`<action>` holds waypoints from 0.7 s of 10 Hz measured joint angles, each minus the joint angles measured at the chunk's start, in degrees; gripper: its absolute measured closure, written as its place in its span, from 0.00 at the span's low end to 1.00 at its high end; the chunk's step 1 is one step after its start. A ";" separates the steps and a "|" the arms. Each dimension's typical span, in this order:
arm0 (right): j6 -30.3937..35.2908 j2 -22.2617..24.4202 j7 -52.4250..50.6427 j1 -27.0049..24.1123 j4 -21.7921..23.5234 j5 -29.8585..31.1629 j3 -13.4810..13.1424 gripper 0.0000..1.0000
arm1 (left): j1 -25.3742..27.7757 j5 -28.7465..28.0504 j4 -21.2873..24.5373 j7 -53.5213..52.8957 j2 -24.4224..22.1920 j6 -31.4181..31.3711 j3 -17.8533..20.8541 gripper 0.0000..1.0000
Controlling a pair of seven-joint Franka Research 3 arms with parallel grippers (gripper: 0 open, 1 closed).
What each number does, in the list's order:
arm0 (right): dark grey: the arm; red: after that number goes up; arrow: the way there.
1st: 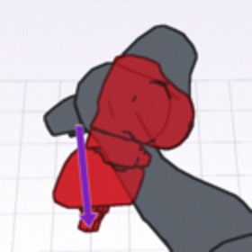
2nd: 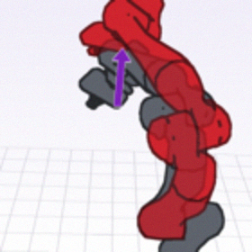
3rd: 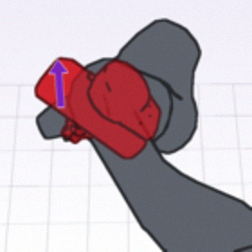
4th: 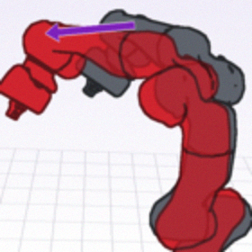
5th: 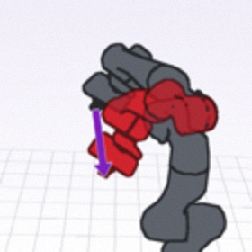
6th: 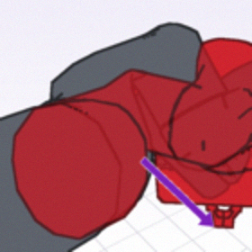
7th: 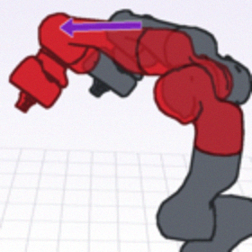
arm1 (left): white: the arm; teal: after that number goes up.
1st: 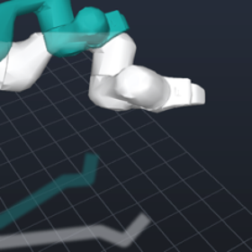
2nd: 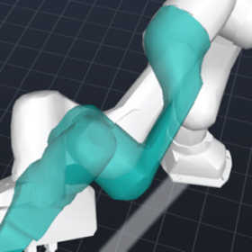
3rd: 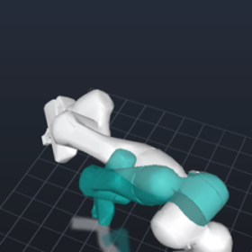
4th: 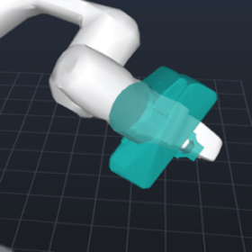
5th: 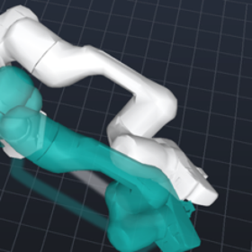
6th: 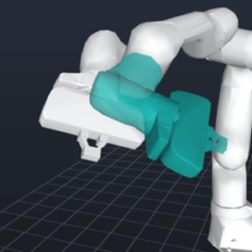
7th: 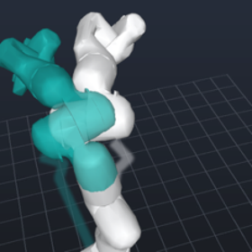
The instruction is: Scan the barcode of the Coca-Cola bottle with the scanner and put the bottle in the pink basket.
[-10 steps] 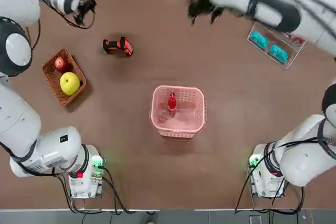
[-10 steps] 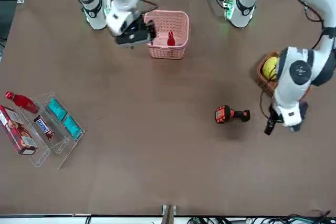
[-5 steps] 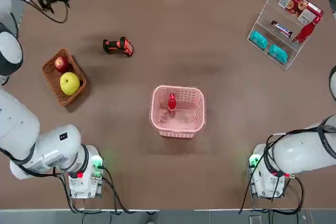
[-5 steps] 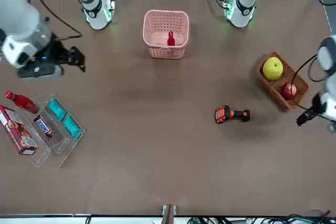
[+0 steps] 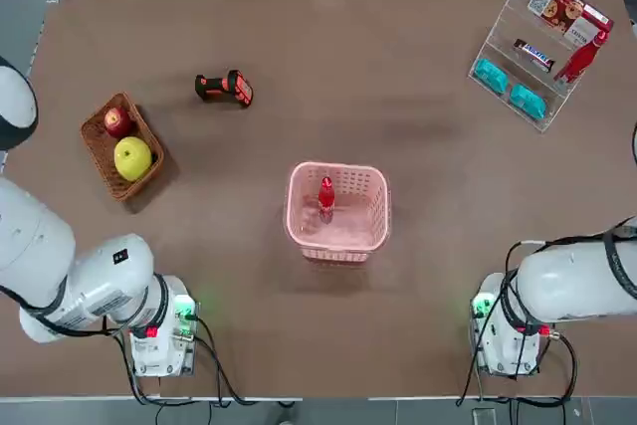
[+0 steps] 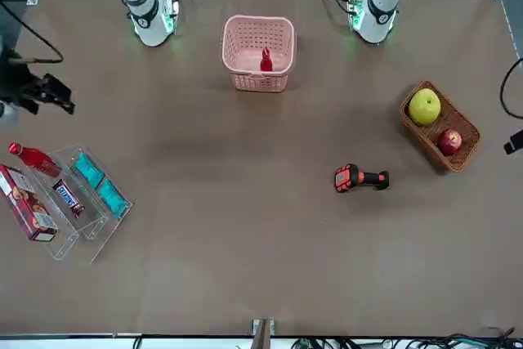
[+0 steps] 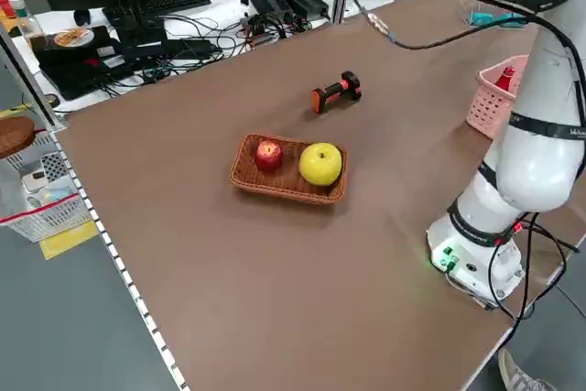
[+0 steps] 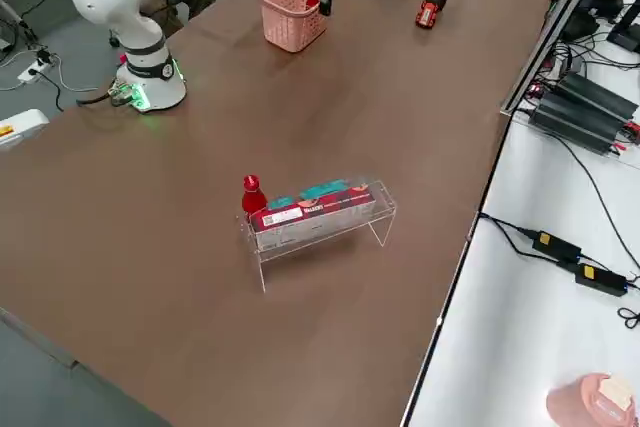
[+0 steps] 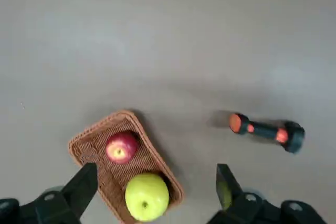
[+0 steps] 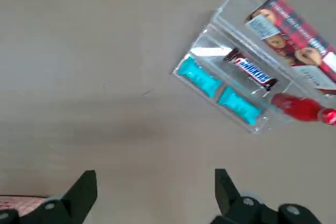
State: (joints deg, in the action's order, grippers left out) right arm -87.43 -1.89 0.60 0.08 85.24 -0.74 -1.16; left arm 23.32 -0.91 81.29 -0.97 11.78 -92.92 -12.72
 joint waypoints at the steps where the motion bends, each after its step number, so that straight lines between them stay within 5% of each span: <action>1: 0.20 -0.04 -1.88 -1.88 -0.29 0.01 0.22 0.01 | -0.29 0.00 -0.31 0.00 -1.84 3.04 -1.23 0.00; 7: 0.20 -0.10 -3.09 -3.28 -0.47 0.08 1.30 0.01 | -6.48 0.03 2.92 12.25 -6.18 4.56 -3.69 0.00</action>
State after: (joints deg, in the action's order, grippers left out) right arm -87.23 -1.99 -2.49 -3.21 84.77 -0.66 0.14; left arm 16.83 -0.88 84.21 11.28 5.59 -88.36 -16.42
